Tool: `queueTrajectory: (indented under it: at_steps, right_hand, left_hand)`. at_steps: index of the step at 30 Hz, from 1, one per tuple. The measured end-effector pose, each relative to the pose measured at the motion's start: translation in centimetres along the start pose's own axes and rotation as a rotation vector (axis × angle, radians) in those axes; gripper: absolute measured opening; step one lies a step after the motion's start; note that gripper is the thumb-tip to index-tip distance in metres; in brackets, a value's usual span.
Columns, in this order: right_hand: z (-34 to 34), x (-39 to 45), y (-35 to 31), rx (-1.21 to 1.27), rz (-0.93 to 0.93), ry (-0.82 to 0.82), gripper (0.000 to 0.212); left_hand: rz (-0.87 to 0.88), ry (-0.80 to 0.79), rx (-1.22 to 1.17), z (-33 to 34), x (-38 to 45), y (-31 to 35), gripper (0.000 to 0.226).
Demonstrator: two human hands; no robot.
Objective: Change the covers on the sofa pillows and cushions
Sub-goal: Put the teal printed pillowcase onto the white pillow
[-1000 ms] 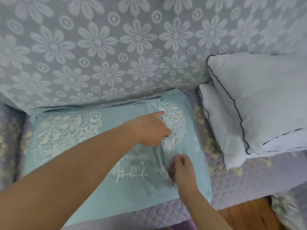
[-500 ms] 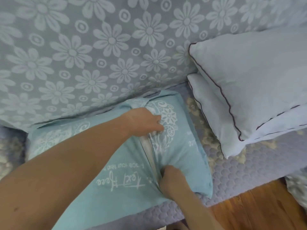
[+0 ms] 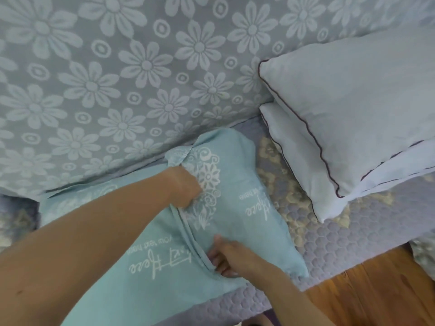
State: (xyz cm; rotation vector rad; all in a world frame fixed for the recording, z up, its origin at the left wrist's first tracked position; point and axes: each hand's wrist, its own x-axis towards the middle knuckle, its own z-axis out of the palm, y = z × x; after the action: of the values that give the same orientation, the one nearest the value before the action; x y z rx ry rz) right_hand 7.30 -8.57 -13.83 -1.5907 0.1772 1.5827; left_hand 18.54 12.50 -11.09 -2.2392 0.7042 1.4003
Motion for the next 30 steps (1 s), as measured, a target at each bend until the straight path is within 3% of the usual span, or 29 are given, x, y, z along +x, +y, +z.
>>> queueTrajectory:
  at_steps: [1, 3, 6, 8, 9, 12, 14, 18, 21, 23, 24, 26, 30]
  right_hand:
    - [-0.6, -0.6, 0.7, 0.061, -0.052, 0.021, 0.052]
    - [-1.9, -1.7, 2.9, -0.014, -0.183, 0.054, 0.037]
    - [-2.8, -2.2, 6.1, -0.151, -0.252, 0.13, 0.014]
    - [-2.6, -1.5, 7.8, -0.073, -0.249, 0.352, 0.026]
    - [-2.4, -1.1, 8.3, -0.044, -0.251, 0.48, 0.029]
    - [-1.2, -0.1, 8.9, -0.075, -0.24, 0.766, 0.034]
    - [-0.5, 0.4, 8.1, -0.095, -0.194, 0.857, 0.038]
    - [0.1, 1.6, 7.6, -0.346, -0.162, 1.042, 0.027]
    - [-0.1, 1.9, 6.9, -0.302, -0.065, 1.046, 0.023]
    - [-0.9, 2.1, 6.6, -0.31, -0.089, 1.048, 0.023]
    - [-1.7, 2.2, 6.7, -0.343, -0.138, 1.084, 0.023]
    - [-3.3, 2.8, 7.1, -0.463, -0.186, 1.124, 0.021]
    - [-5.6, 3.2, 5.6, -0.582, -0.185, 1.16, 0.017]
  left_hand:
    - [-0.014, 0.011, -0.036, -0.9, -0.1, -0.5, 0.034]
    - [-0.045, 0.016, -0.135, -2.9, -0.3, -1.8, 0.057]
    - [-0.002, -0.009, -0.007, -6.4, -1.3, -4.3, 0.043]
    - [0.027, 0.013, 0.092, -7.5, -1.6, -5.5, 0.029]
    - [0.042, 0.123, 0.11, -7.5, -1.2, -5.9, 0.023]
    - [-0.024, 0.737, 0.072, -6.8, 1.5, -4.9, 0.012]
    - [-0.227, 0.872, -0.154, -5.6, 3.4, -1.7, 0.016]
    - [-0.405, 0.798, -0.643, -1.5, 8.0, 7.6, 0.027]
    - [-0.265, 0.826, -0.995, 1.2, 8.9, 9.8, 0.047]
    - [-0.193, 0.926, -1.206, 3.1, 6.5, 10.0, 0.051]
    - [-0.213, 1.01, -1.228, 4.2, 4.8, 10.2, 0.052]
    - [-0.415, 1.099, -1.047, 8.3, 0.3, 10.4, 0.054]
    - [-0.892, 0.787, -0.957, 19.3, -5.1, 10.9, 0.06]
